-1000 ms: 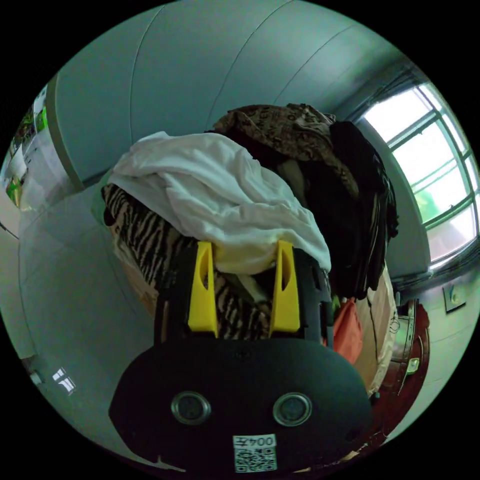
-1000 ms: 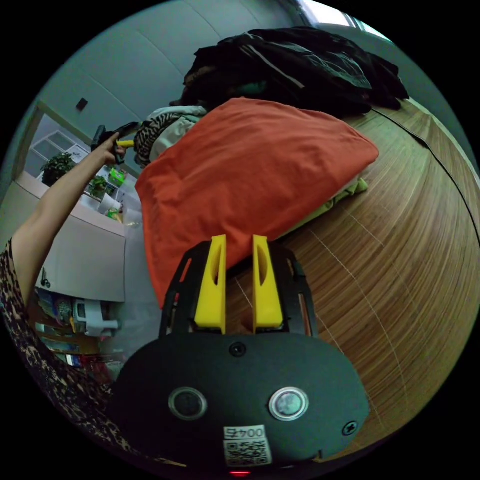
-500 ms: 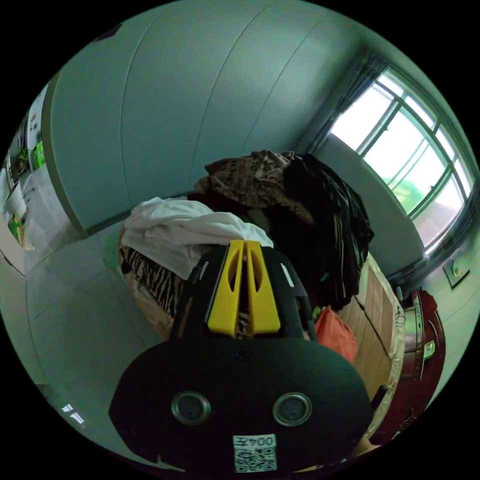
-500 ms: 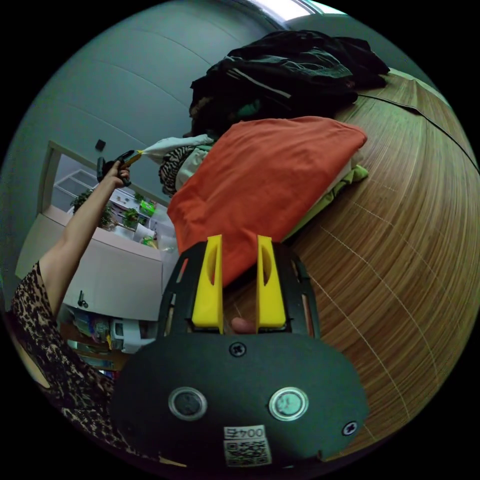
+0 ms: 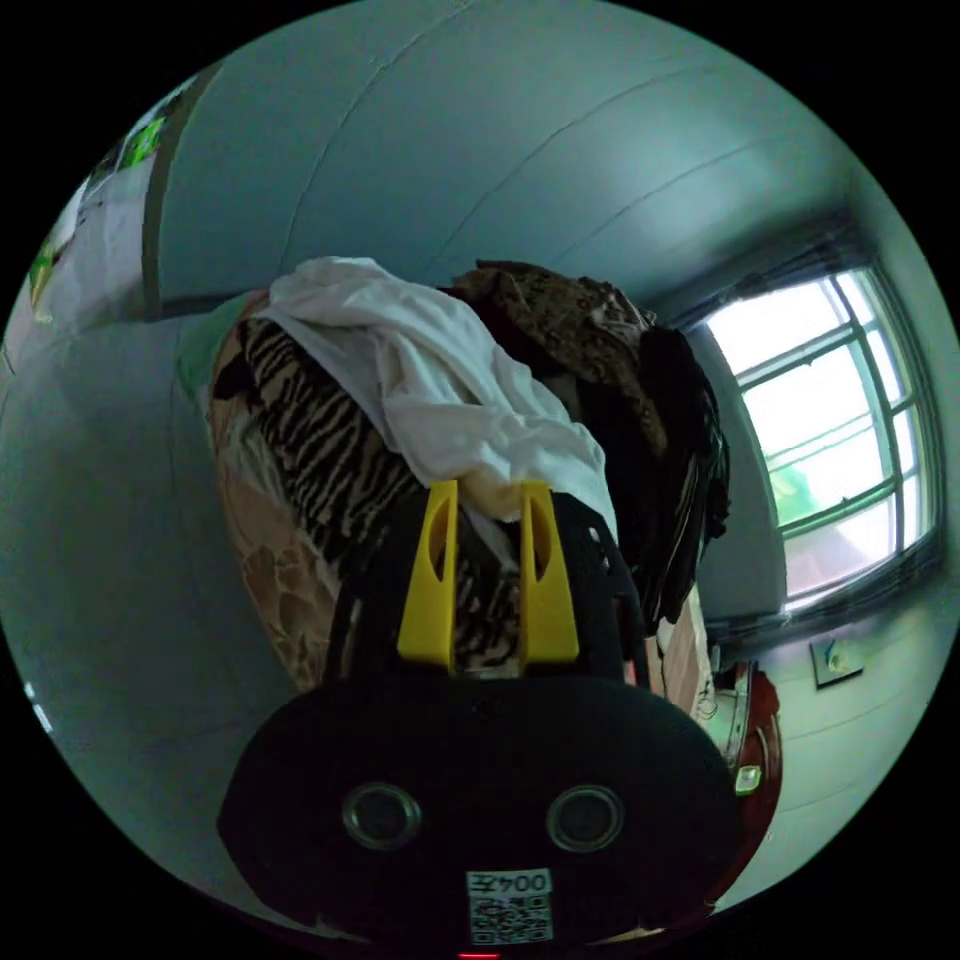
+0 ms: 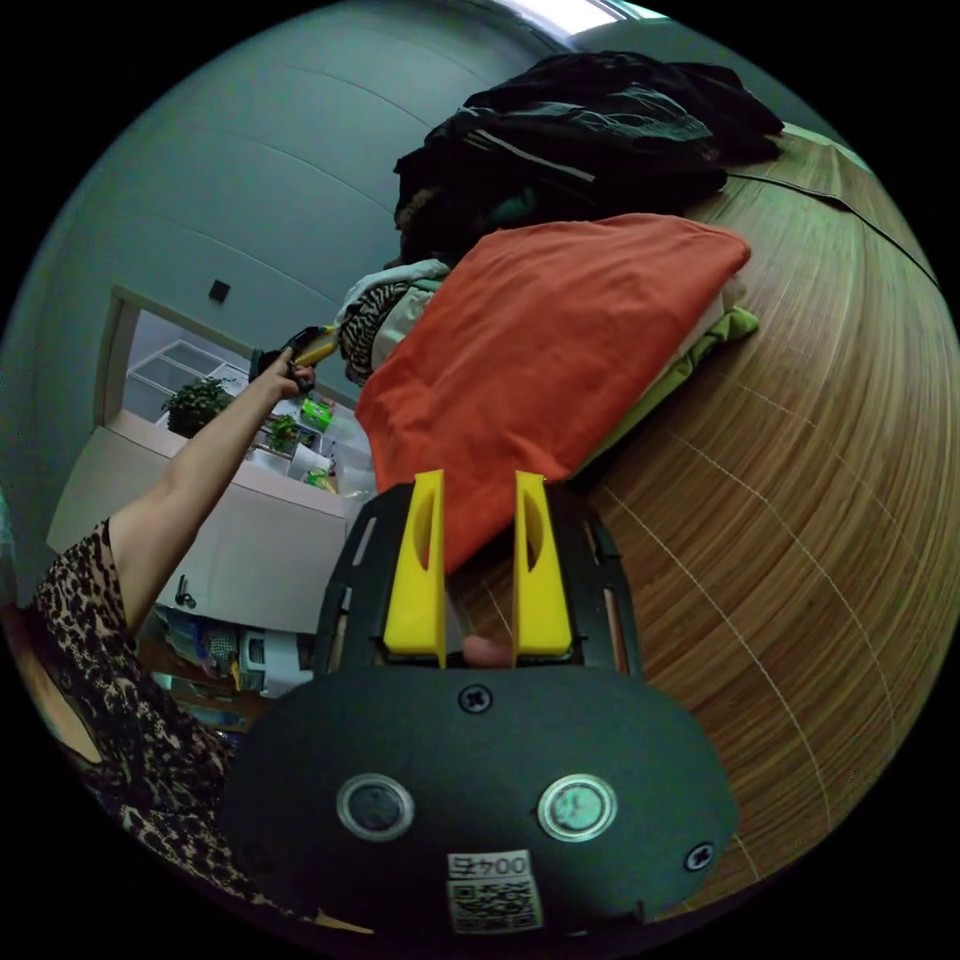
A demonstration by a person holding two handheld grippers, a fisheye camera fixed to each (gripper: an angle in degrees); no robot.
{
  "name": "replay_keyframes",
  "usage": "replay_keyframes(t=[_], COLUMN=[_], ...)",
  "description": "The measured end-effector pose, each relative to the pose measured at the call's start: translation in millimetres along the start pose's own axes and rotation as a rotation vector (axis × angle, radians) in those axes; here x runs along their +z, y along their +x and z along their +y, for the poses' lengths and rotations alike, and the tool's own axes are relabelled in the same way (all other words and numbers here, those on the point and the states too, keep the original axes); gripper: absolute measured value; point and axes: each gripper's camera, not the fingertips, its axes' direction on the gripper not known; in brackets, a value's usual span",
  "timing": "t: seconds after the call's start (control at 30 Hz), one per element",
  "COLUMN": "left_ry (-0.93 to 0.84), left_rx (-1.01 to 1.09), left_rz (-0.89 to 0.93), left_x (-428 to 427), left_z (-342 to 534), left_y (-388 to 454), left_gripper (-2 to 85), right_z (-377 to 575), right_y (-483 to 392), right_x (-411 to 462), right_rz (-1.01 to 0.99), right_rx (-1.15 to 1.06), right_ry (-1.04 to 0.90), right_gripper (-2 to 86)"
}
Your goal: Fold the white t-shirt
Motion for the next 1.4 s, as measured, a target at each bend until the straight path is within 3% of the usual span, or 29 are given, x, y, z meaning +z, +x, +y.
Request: replay_keyframes(t=[0.43, 0.53, 0.6, 0.73, 0.87, 1.13, 1.27, 1.4], left_ry=[-0.086, -0.139, -0.074, 0.011, 0.057, 0.171, 0.173, 0.094], left_rx=[-0.013, 0.024, 0.026, 0.095, 0.304, 0.543, 0.747, 0.912], left_rz=[0.093, 0.008, 0.049, 0.081, -0.018, 0.273, 0.472, 0.620], left_x=[8.4, 3.7, -16.8, -50.7, -92.5, -210.7, -288.2, -344.2], left_z=[-7.9, -4.0, 1.5, 8.2, 23.1, 84.8, 164.7, 275.3], left_y=[62.0, 95.8, 122.9, 181.6, 285.3, 494.4, 636.3, 770.3], left_gripper=[17.6, 12.7, 7.0, 4.0, 2.8, 2.5, 2.1, 1.9], right_z=[-25.0, -28.8, -31.0, -36.0, -40.8, -54.6, -48.1, -20.7], right_y=[-87.9, -95.6, -100.2, -118.5, -134.8, -182.3, -197.6, -210.6], right_x=[29.5, 21.0, 15.7, 4.1, -7.5, -90.6, -145.6, -221.5], right_rz=[0.187, 0.187, 0.188, 0.197, 0.218, 0.157, 0.113, 0.177], right_rx=[-0.132, -0.116, -0.102, -0.104, -0.113, -0.119, -0.102, -0.079], right_ry=[-0.114, -0.112, -0.110, -0.118, -0.114, 0.013, 0.053, 0.101], right_gripper=[9.8, 8.7, 7.8, 6.6, 3.1, 0.7, 4.2, 0.7])
